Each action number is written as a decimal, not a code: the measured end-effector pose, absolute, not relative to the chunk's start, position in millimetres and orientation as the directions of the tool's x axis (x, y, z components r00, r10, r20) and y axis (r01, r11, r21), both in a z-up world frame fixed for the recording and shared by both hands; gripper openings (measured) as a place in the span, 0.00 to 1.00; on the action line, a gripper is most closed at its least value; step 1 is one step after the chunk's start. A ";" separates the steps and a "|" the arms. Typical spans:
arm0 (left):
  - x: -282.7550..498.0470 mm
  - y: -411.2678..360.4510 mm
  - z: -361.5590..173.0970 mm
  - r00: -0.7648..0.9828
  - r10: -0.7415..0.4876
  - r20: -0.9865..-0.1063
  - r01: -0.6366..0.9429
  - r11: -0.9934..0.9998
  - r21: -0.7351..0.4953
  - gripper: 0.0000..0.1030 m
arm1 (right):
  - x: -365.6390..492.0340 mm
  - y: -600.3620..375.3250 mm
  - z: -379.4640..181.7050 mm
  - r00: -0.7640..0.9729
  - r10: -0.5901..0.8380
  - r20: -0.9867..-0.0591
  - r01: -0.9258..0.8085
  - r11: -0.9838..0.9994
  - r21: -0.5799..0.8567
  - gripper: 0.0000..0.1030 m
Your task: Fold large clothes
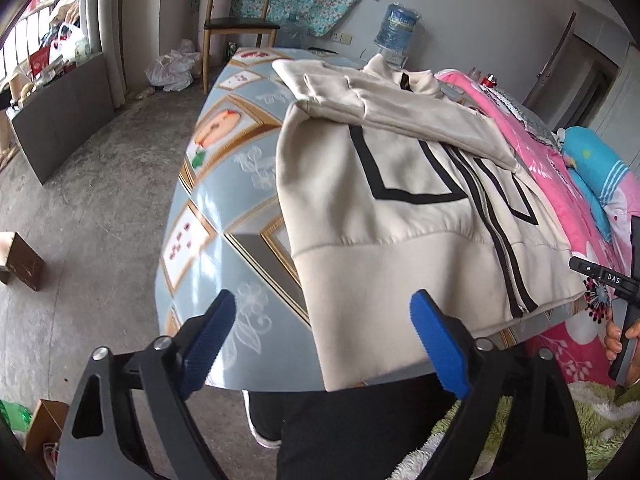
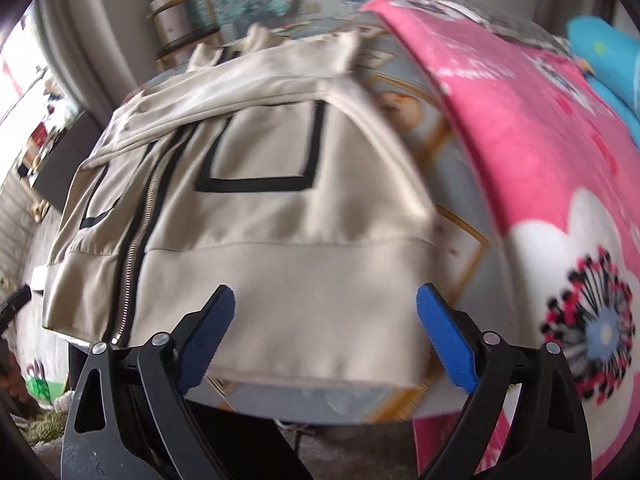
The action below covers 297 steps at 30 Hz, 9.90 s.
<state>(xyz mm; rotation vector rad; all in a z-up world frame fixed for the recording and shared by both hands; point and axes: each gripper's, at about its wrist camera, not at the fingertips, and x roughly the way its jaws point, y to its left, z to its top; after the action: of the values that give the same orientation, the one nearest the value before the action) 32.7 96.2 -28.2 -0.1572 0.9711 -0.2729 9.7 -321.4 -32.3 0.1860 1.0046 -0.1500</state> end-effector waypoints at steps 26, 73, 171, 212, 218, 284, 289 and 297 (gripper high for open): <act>43.8 97.1 -56.5 0.412 -0.345 -0.843 0.025 0.930 -0.368 0.08 | -14.0 -336.8 -50.7 0.485 -0.062 -0.872 0.250 0.965 0.071 0.08; 170.0 103.2 -28.9 0.479 -0.188 -0.857 0.089 0.982 -0.166 0.40 | -9.7 -345.8 -23.2 0.485 -0.038 -0.874 0.297 0.947 0.123 0.48; 430.8 -99.3 -0.5 0.486 -0.080 -0.871 0.452 0.875 0.172 0.91 | 537.9 -318.1 -28.8 0.142 0.461 -0.876 0.052 0.880 0.471 0.14; 448.4 -100.9 -32.8 0.428 -0.120 -0.896 0.414 0.907 0.076 0.91 | 435.5 -227.1 -33.0 0.197 0.340 -0.919 -0.386 0.889 0.246 0.13; 445.1 -106.7 -27.8 0.457 -0.154 -0.876 0.438 0.896 0.071 0.91 | 433.9 -225.7 -36.3 0.211 0.345 -0.914 -0.375 0.893 0.250 0.13; 428.2 -111.5 -33.8 0.340 -0.345 -0.875 0.526 0.841 -0.127 0.15 | 417.2 -222.9 -23.4 0.351 0.303 -0.886 -0.226 0.946 0.234 0.22; 431.6 -101.1 -37.1 0.345 -0.356 -0.868 0.499 0.853 -0.152 0.06 | 405.4 -270.9 -22.8 0.388 0.207 -0.898 -0.175 0.973 0.148 0.19; 429.3 -102.8 -38.0 0.376 -0.321 -0.869 0.518 0.850 -0.090 0.05 | 395.3 -313.7 -5.5 0.432 0.186 -0.883 -0.051 0.982 0.181 0.25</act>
<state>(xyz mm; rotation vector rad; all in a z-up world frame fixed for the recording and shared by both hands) 429.3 -102.8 -38.0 0.2112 1.0574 -0.5421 395.3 -313.7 -5.5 0.1341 1.1155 0.1482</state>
